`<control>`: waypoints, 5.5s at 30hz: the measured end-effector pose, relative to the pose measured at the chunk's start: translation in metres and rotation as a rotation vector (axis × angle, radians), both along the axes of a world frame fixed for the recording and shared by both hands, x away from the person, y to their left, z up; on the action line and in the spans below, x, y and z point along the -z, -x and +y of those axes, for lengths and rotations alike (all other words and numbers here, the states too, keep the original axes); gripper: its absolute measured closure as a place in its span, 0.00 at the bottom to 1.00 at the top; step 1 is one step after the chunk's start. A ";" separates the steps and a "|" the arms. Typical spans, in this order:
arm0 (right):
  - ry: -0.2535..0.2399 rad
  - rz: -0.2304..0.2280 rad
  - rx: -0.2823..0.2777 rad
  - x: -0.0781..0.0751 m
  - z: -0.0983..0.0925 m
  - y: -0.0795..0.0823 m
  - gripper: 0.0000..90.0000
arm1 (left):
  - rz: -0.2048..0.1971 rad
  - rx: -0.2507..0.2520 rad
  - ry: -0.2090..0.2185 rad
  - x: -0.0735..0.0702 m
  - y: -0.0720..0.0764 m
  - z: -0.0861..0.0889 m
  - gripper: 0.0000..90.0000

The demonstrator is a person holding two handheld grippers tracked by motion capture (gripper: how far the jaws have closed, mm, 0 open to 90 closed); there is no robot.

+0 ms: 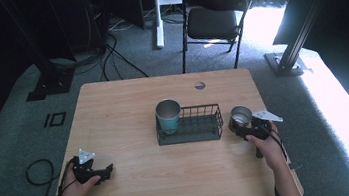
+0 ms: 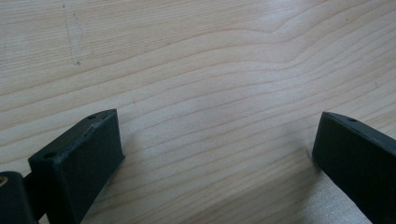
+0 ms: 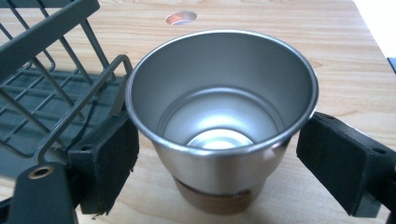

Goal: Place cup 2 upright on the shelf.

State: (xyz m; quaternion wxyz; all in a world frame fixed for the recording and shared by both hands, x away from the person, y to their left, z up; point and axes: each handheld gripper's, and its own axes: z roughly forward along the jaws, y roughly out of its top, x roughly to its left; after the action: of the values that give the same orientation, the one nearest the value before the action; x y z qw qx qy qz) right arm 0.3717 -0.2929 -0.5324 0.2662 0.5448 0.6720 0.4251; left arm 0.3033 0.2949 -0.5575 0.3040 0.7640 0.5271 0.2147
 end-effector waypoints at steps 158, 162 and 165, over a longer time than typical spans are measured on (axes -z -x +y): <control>0.059 -0.040 -0.276 -0.066 0.117 -0.020 0.20 | 0.001 -0.001 0.000 0.000 0.000 0.000 0.03; 0.067 -0.037 -0.286 -0.062 0.120 -0.020 0.20 | 0.001 -0.001 0.000 0.000 0.000 0.000 0.03; 0.071 -0.036 -0.292 -0.061 0.122 -0.021 0.20 | 0.001 -0.001 0.000 0.000 0.000 0.000 0.03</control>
State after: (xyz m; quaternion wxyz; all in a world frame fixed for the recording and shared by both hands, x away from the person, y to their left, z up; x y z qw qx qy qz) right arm 0.3922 -0.1709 -0.4710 0.2326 0.4240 0.7538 0.4449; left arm 0.3033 0.2948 -0.5574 0.3037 0.7638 0.5277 0.2145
